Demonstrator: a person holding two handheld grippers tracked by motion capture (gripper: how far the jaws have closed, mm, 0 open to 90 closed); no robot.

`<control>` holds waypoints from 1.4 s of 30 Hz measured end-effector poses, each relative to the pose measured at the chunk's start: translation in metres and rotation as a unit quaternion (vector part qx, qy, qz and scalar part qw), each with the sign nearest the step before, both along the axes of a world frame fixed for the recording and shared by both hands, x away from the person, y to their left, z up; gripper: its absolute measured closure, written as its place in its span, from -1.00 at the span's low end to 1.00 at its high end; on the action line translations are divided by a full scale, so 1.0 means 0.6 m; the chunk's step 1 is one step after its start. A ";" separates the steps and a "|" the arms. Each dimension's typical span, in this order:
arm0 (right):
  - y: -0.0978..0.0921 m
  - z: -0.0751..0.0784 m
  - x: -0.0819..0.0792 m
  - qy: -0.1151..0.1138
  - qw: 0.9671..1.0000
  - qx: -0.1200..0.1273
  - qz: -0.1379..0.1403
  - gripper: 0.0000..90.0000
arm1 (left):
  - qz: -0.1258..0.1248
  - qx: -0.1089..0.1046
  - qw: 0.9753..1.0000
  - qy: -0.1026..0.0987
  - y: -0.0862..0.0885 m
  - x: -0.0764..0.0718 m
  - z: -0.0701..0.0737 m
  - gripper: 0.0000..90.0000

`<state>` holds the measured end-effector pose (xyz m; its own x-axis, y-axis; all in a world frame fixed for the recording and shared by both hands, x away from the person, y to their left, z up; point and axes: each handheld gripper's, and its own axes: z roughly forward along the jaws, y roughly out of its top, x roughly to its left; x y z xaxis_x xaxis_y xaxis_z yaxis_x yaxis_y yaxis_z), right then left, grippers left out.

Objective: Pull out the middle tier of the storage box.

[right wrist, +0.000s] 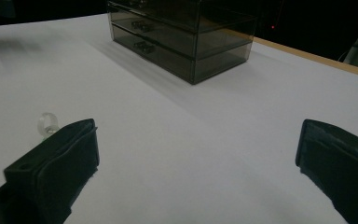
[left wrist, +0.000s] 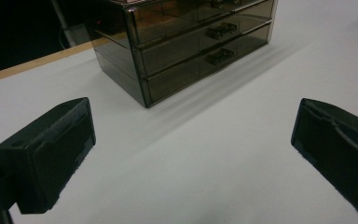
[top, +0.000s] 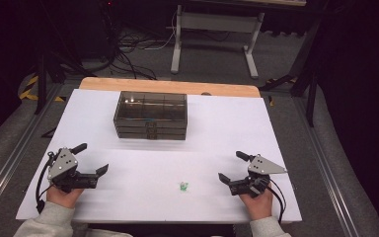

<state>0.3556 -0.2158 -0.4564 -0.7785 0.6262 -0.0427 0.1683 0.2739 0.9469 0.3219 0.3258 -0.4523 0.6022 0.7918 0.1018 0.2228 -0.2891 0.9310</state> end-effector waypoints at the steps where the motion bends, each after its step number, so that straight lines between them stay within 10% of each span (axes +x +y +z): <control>1: 0.001 0.000 0.000 -0.002 1.000 -0.001 -0.001 -1.00 | 0.000 0.000 1.000 0.003 0.000 0.000 0.000 -0.99; 42: 0.011 -0.005 0.002 0.020 1.000 -0.011 0.007 -1.00 | -0.016 -0.006 1.000 0.011 -0.008 0.008 0.010 -0.94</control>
